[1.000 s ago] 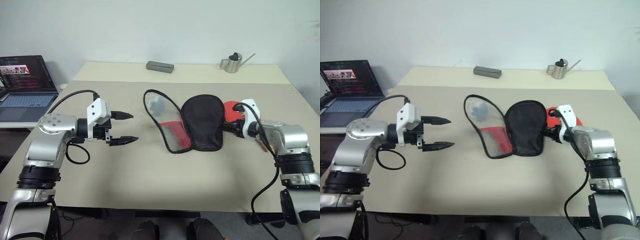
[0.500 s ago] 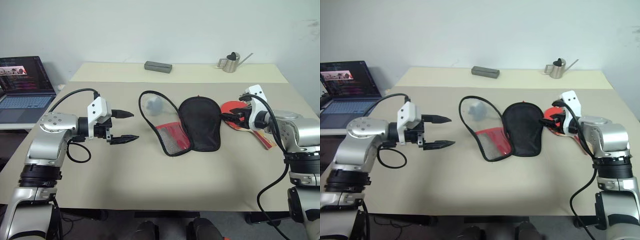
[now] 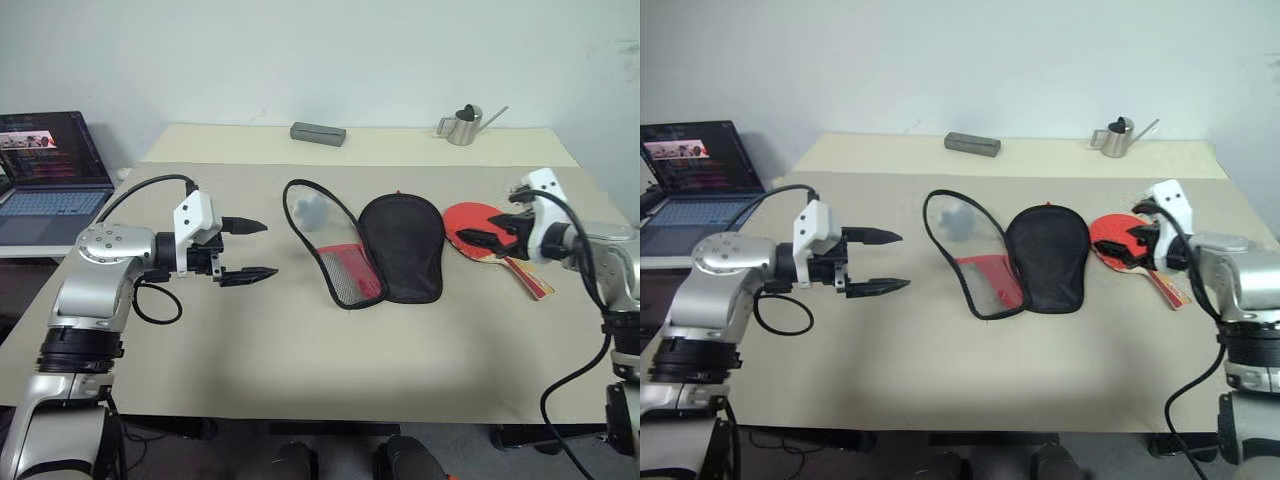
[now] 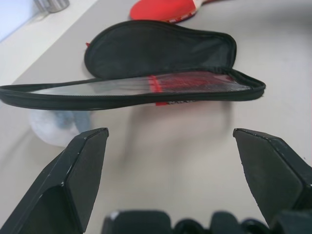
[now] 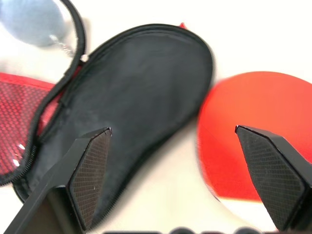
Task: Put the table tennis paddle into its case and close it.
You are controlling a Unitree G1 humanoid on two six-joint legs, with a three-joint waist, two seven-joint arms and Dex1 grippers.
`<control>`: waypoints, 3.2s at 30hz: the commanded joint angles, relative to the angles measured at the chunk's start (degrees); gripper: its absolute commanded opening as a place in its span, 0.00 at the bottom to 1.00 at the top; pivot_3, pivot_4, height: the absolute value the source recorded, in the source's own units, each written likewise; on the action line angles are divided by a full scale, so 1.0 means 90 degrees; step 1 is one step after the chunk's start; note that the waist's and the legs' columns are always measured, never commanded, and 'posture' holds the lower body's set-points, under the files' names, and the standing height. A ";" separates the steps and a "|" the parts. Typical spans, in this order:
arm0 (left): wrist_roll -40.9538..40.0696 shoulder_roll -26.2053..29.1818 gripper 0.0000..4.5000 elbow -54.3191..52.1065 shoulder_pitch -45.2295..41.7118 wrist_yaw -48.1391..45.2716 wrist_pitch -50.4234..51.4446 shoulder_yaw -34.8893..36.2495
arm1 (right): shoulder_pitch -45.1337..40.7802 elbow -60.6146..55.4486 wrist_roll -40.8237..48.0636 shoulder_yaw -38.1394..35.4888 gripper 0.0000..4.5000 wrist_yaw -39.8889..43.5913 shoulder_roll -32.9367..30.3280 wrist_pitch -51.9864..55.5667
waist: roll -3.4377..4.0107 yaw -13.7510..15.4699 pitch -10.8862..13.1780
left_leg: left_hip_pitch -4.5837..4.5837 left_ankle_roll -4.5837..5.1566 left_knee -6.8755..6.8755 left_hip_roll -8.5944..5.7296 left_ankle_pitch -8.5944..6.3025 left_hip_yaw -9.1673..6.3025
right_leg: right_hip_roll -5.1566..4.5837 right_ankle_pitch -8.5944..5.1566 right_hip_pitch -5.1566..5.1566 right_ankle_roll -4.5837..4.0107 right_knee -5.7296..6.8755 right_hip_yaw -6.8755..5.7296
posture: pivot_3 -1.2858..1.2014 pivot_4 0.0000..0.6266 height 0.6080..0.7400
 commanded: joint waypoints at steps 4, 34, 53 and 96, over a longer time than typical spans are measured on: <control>-0.0153 -0.0006 1.00 0.0058 -0.0259 0.0061 -0.0016 0.0192 | 0.0457 0.0175 0.0238 -0.0806 0.99 0.0227 -0.0409 -0.0346 | 0.0000 0.0000 0.0000 | 0.0002 0.0000 0.0000 0.0000 0.0000 0.0001 | 0.0000 0.0000 0.0002 0.0000 0.0001 0.0001 | 0.52 0.24 1.00; -0.0486 0.0190 1.00 0.0035 -0.0716 -0.0119 0.0273 0.0472 | -0.0079 0.3526 -0.0691 0.0017 0.99 0.0731 -0.0210 -0.2290 | -0.0002 -0.0014 0.0001 | 0.0008 0.0000 0.0001 0.0001 0.0000 0.0018 | 0.0005 0.0000 0.0003 0.0000 0.0003 0.0014 | 0.52 0.24 1.00; -0.0364 0.0224 1.00 0.0080 -0.0707 -0.0048 0.0200 0.0401 | -0.0120 0.4383 -0.1620 0.0466 0.91 0.0364 0.0106 -0.3232 | -0.0003 -0.0017 0.0001 | 0.0031 -0.0001 0.0007 0.0000 0.0001 0.0019 | 0.0006 0.0001 0.0026 0.0001 0.0006 0.0016 | 0.52 0.24 1.00; -0.0721 0.0180 1.00 -0.0125 -0.0065 0.0272 0.0431 0.0665 | -0.0295 -0.2061 -0.0359 -0.0709 0.24 -0.2497 0.1689 0.1605 | -0.0002 -0.0016 0.0002 | 0.0003 0.0000 0.0000 0.0003 0.0001 0.0016 | 0.0003 0.0002 -0.0005 0.0003 0.0006 0.0019 | 0.52 0.24 1.00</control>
